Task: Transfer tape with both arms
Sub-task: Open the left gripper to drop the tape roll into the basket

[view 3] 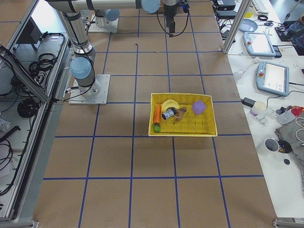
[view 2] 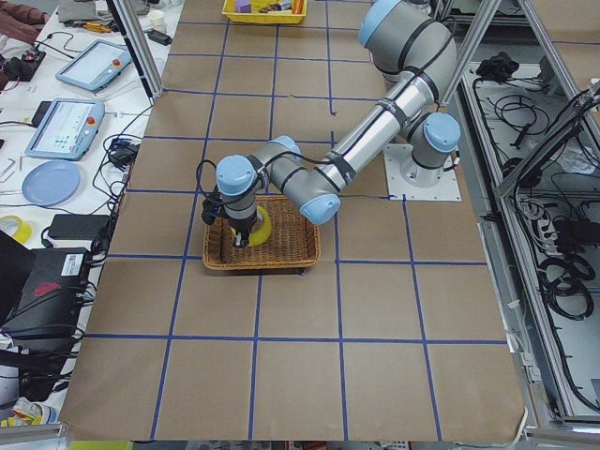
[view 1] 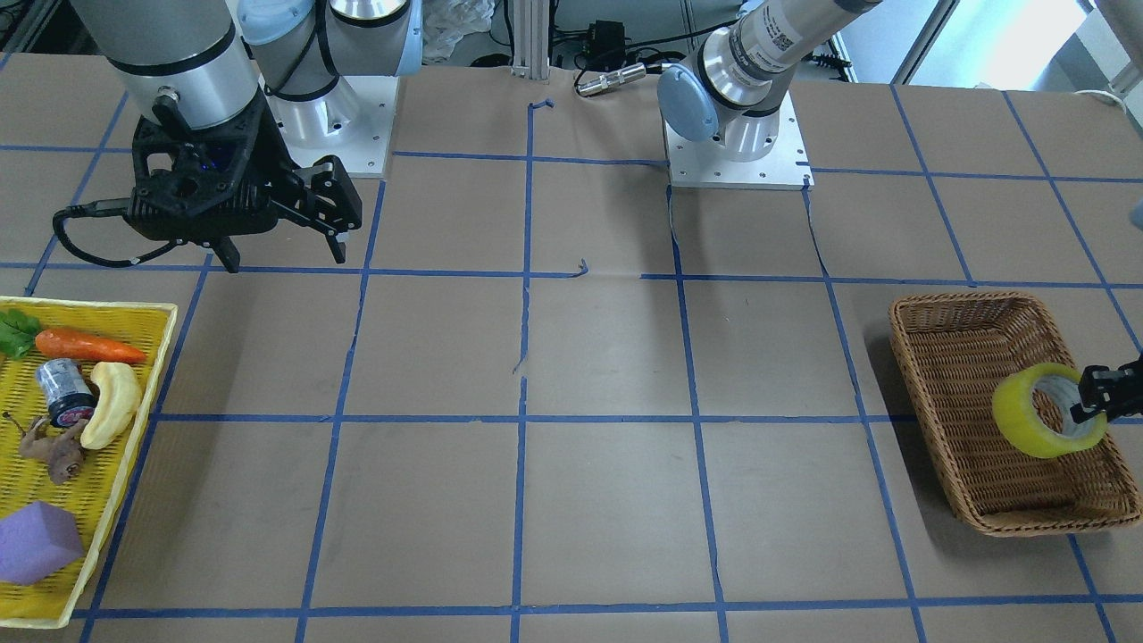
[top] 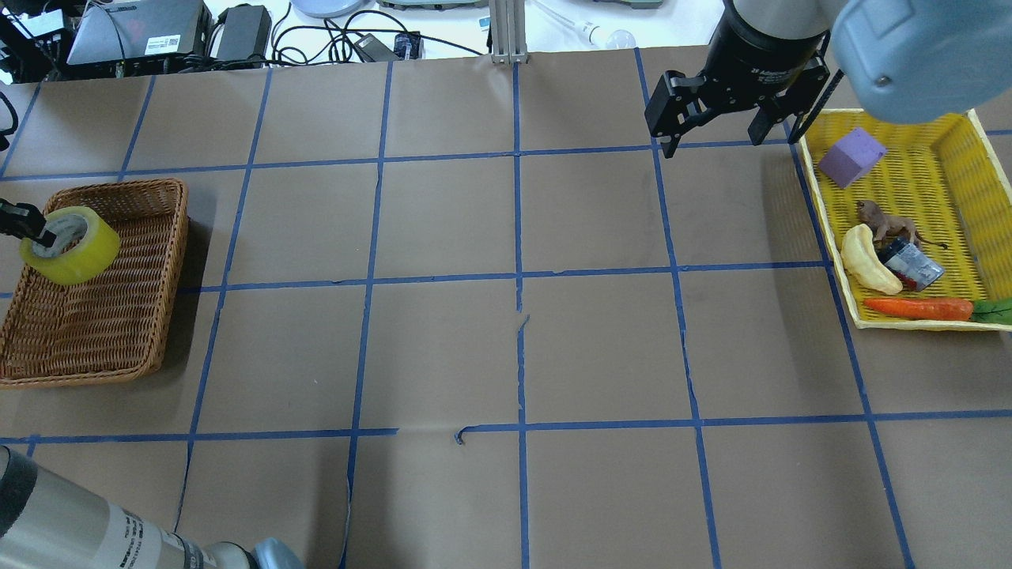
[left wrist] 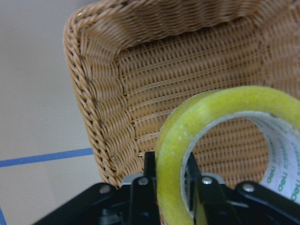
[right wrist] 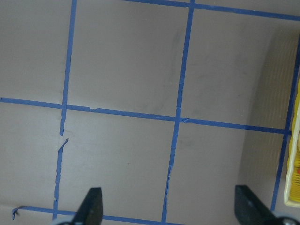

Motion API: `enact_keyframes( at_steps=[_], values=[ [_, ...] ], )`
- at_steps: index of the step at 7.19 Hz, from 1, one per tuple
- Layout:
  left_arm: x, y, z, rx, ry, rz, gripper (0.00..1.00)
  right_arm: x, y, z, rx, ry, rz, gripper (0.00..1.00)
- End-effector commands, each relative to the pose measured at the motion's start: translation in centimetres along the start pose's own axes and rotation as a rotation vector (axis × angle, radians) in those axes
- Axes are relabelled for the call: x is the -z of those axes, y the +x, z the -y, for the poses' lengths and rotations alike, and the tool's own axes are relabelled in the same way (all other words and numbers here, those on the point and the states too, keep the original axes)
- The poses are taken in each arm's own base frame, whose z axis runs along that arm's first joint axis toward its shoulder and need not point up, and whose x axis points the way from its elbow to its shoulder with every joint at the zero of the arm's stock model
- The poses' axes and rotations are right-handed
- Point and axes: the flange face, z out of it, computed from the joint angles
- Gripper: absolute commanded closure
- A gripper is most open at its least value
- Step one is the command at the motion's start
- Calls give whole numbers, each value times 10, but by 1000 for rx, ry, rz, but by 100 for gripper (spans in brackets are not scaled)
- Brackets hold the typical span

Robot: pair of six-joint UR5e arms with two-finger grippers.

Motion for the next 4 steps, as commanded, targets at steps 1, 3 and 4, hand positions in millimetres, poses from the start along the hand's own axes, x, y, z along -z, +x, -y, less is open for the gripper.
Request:
enact_keyframes(
  at_steps=[1,3,4],
  values=[
    [-2,1,3,10,15,-14,89,0,0,0,-1,0,-1,0],
    [9,7,6,10,20,8,0,0,-1,0,1,0,0,0],
    [24,26,17,15,22,22,0,0,-1,0,1,0,0,0]
  ],
)
